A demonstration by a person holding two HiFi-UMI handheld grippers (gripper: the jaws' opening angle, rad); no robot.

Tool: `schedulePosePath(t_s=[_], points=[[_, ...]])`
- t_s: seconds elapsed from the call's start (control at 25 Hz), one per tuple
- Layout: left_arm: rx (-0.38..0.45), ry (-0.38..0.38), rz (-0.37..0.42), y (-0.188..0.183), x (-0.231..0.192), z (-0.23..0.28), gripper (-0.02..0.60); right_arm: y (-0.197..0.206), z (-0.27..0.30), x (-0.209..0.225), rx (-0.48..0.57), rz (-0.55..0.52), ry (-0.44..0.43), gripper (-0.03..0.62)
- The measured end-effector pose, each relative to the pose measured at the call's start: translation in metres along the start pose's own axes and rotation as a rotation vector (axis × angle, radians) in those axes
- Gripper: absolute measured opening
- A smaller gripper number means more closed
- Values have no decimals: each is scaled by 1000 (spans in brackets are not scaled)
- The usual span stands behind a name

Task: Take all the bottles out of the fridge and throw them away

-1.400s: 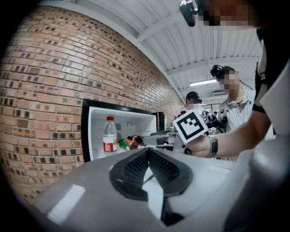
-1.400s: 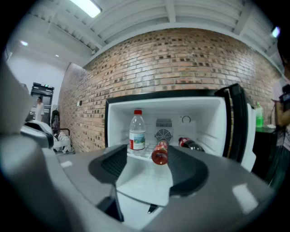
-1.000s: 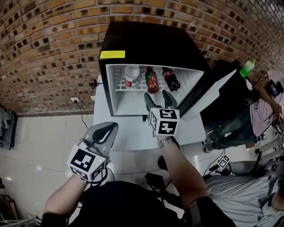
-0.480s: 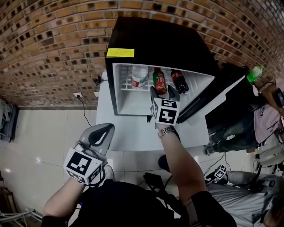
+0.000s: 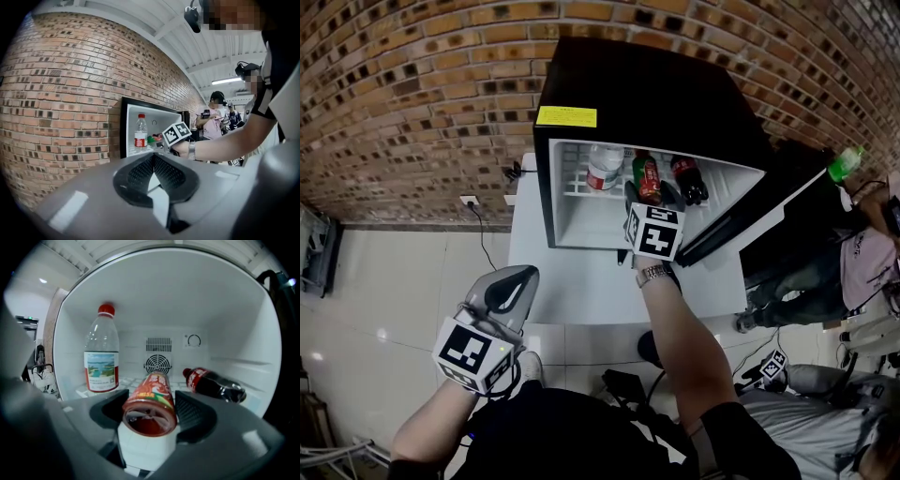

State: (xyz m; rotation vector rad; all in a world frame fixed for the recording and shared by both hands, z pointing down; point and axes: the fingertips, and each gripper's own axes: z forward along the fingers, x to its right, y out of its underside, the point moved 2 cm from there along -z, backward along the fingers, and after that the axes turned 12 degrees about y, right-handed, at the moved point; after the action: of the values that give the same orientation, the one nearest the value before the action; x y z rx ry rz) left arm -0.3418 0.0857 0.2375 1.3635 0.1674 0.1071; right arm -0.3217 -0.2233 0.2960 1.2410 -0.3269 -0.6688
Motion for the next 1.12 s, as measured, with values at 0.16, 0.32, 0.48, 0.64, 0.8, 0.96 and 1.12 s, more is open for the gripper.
schedulePosePath(t_s=[0.16,0.32,0.48,0.64,0.8,0.96,1.12], points=[[-3,-7,-1,2,-3,-1,3,1,2,0,-5,-7,6,293],[-1,-3,-3,3,-3,-2,3,-1,-5,3,4,17,6,284],[2,13,-5,4,2,-1,3,-5,-20,8,30,36,-2,278],[17,45,-15,-1,14,3,3,1,-40,15,33,58,-13,275],[17,77,5,2,24,8,3,6,-64,24,41,66,-28,270],[21,125,17,-1,41,18,3,15,-92,35,56,43,-28,268],[20,185,29,-4,60,30,3,24,-126,51,69,42,-9,268]])
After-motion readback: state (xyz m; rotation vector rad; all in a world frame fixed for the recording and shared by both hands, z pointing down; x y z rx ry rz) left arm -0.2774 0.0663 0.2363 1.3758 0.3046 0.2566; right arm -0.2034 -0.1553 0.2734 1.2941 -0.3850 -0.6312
